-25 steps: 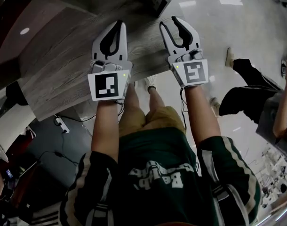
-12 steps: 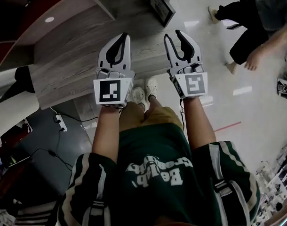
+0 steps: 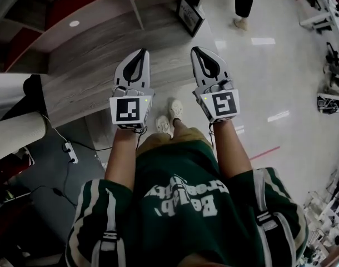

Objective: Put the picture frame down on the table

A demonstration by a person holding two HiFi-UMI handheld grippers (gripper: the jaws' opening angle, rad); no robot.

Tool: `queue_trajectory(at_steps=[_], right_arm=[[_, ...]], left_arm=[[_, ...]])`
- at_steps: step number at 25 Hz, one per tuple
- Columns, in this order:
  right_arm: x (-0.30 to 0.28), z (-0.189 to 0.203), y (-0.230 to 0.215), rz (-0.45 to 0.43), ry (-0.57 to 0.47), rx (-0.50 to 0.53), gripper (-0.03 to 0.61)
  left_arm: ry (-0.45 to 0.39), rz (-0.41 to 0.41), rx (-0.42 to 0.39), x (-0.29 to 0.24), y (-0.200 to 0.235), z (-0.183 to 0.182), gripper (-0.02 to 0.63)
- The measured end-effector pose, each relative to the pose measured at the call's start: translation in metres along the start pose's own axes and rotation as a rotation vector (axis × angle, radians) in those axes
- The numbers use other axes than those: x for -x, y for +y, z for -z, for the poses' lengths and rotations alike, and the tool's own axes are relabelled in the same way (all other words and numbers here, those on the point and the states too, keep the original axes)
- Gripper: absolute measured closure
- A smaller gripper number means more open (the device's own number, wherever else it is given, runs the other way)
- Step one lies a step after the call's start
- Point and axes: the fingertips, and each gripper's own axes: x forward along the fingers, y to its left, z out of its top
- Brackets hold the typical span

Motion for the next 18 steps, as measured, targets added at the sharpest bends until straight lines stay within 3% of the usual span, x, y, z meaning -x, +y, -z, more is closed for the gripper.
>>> queue_trajectory(at_steps=[11, 18], right_arm=[[0.075, -0.048, 0.034, 0.066, -0.009, 0.088, 0.541], [0.11, -0.075, 0.056, 0.03, -0.039, 0.107, 0.541]], left_arm=[[-0.071, 0.012, -0.01, 0.071, -0.007, -0.046, 0.595], [-0.098, -0.001, -0.049, 0.111, -0.033, -0.073, 0.595]])
